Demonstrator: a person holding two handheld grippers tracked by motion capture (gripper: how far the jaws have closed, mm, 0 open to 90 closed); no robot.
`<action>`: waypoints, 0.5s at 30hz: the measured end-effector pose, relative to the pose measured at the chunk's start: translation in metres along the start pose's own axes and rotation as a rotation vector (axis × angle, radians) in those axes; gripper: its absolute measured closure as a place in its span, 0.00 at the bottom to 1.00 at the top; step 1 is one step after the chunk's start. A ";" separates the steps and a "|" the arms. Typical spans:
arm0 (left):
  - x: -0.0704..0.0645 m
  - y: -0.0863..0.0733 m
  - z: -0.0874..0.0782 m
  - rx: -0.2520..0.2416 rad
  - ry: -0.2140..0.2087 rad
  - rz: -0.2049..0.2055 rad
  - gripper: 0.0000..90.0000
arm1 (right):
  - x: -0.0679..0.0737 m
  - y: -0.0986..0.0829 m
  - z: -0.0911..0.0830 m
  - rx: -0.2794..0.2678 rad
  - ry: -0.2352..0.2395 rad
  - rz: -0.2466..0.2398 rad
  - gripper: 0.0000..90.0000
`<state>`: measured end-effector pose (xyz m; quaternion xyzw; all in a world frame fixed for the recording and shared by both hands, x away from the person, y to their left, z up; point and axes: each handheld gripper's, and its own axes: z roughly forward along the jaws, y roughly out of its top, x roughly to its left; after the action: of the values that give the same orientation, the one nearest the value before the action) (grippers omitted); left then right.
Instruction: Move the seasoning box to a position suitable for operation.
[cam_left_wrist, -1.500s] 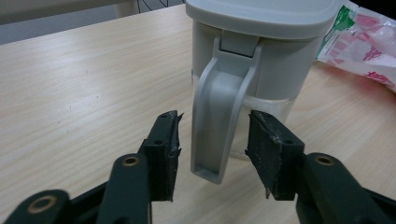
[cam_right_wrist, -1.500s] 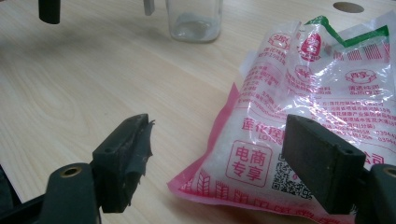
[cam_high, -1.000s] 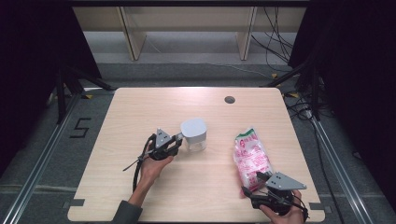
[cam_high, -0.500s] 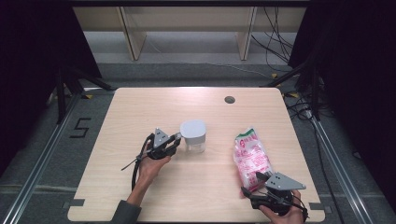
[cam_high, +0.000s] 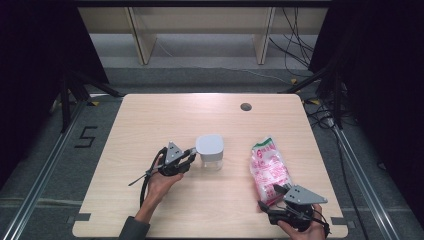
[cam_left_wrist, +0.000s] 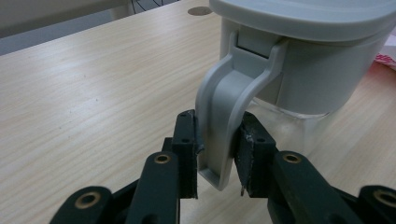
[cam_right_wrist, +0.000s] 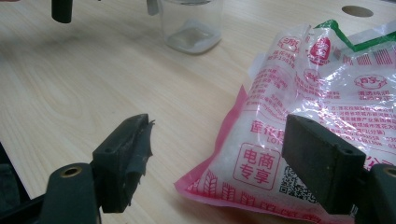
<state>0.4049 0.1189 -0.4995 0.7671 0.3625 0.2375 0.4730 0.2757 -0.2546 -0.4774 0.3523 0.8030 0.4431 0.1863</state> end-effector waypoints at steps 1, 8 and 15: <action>-0.001 0.000 0.000 -0.001 -0.005 -0.002 0.79 | 0.000 0.000 0.000 0.000 0.000 -0.001 0.27; -0.008 0.000 -0.002 0.004 -0.015 0.017 0.79 | 0.000 0.000 0.000 -0.005 -0.006 -0.008 0.27; -0.012 0.000 -0.003 0.013 -0.028 0.022 0.79 | 0.001 0.000 0.000 -0.002 -0.005 0.002 0.27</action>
<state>0.3950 0.1113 -0.4979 0.7774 0.3489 0.2298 0.4702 0.2755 -0.2538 -0.4771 0.3542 0.8018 0.4430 0.1882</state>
